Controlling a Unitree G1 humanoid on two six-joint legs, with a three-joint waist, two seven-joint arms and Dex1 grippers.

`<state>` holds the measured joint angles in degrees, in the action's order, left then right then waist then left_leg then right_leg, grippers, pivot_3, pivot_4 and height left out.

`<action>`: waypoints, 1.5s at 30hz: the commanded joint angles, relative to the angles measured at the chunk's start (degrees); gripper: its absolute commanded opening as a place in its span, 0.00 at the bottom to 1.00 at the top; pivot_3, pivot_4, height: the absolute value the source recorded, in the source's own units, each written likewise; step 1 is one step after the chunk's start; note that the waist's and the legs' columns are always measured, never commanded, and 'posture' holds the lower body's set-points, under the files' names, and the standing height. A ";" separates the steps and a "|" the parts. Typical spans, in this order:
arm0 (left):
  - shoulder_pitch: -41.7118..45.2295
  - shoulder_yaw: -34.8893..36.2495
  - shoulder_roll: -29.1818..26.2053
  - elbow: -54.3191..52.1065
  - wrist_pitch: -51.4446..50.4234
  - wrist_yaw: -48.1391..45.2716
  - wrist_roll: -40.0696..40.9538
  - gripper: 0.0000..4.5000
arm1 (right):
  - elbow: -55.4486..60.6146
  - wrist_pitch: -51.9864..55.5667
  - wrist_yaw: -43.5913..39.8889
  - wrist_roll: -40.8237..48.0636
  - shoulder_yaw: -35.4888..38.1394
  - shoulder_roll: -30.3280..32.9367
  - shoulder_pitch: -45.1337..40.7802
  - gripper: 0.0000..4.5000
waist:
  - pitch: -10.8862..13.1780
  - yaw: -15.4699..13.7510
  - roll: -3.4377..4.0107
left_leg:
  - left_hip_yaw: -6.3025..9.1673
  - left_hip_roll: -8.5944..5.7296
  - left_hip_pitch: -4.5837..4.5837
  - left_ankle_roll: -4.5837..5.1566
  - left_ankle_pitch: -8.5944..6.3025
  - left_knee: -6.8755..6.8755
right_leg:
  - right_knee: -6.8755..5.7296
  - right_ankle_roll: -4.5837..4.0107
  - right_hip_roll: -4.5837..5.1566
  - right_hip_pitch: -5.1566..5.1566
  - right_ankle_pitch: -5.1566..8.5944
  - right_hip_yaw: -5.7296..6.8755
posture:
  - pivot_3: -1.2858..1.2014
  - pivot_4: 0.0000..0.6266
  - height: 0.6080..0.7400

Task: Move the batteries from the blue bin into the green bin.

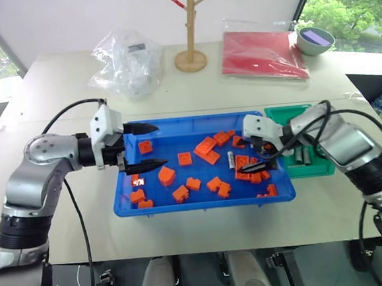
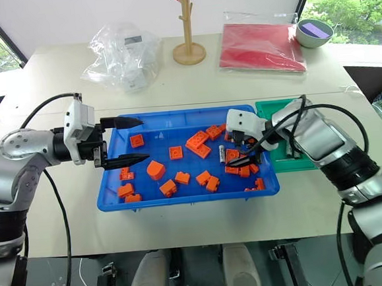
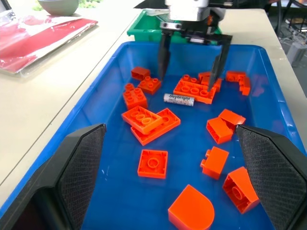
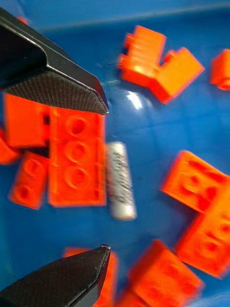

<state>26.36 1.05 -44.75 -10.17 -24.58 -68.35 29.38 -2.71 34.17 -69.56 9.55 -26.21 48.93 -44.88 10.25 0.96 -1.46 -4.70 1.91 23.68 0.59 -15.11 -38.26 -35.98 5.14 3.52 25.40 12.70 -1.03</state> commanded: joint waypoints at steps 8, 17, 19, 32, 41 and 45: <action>-1.16 2.73 -1.26 -3.45 -1.11 1.68 1.28 1.00 | -8.91 -5.52 -3.40 -6.07 -1.18 -5.37 -2.03 1.00 | 0.00 -0.19 0.00 | -0.02 -0.02 0.00 -0.05 0.03 -0.04 | -0.04 -0.11 0.05 -0.03 0.06 0.03 | 0.52 0.24 0.97; -0.86 2.40 -1.35 -3.13 -0.80 2.00 1.34 1.00 | -10.07 -5.94 -4.53 -7.65 0.74 -7.77 -2.18 0.50 | 0.00 -0.08 0.00 | -0.02 -0.01 -0.10 -0.06 0.03 -0.03 | -0.08 -0.02 0.02 -0.09 0.01 0.04 | 0.52 0.24 0.97; -1.09 2.31 -1.33 -3.09 -0.69 1.93 1.29 1.00 | -7.46 -2.55 -3.99 -5.90 3.11 -7.67 -2.37 0.49 | 0.00 -0.16 0.00 | -0.02 -0.01 -0.10 -0.06 0.03 -0.03 | -0.08 -0.02 0.03 -0.09 0.01 0.03 | 0.52 0.24 0.97; -1.53 2.54 -1.62 -0.50 0.27 0.84 1.27 1.00 | 4.31 21.39 4.47 6.11 30.70 8.12 2.80 0.49 | -0.01 -0.47 -0.02 | 0.09 -0.03 -0.09 -0.06 0.03 -0.01 | -0.02 -0.16 0.14 -0.10 0.09 0.04 | 0.52 0.24 0.97; 2.16 1.82 -1.60 5.39 1.98 -0.97 0.00 1.00 | 5.38 15.03 12.00 3.98 34.31 11.29 16.15 0.99 | -0.01 0.12 0.01 | -0.01 0.00 -0.22 -0.05 0.03 0.02 | -0.08 -0.14 0.03 -0.08 0.08 -0.08 | 0.52 0.24 0.97; 3.55 3.64 -2.10 8.24 0.51 -0.92 1.24 1.00 | 3.44 1.84 4.23 6.47 38.77 13.46 21.74 0.99 | -0.01 -0.14 0.00 | -0.05 -0.02 -0.19 -0.05 0.03 0.02 | -0.06 -0.13 0.04 -0.09 0.08 -0.10 | 0.52 0.24 0.97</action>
<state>29.09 1.76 -45.97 -2.24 -23.63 -69.13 29.49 0.66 41.88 -60.96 14.14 8.31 60.26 -23.93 10.24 0.81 -1.46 -4.76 1.89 23.50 0.54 -15.08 -38.24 -36.03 5.05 3.55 25.31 12.77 -1.11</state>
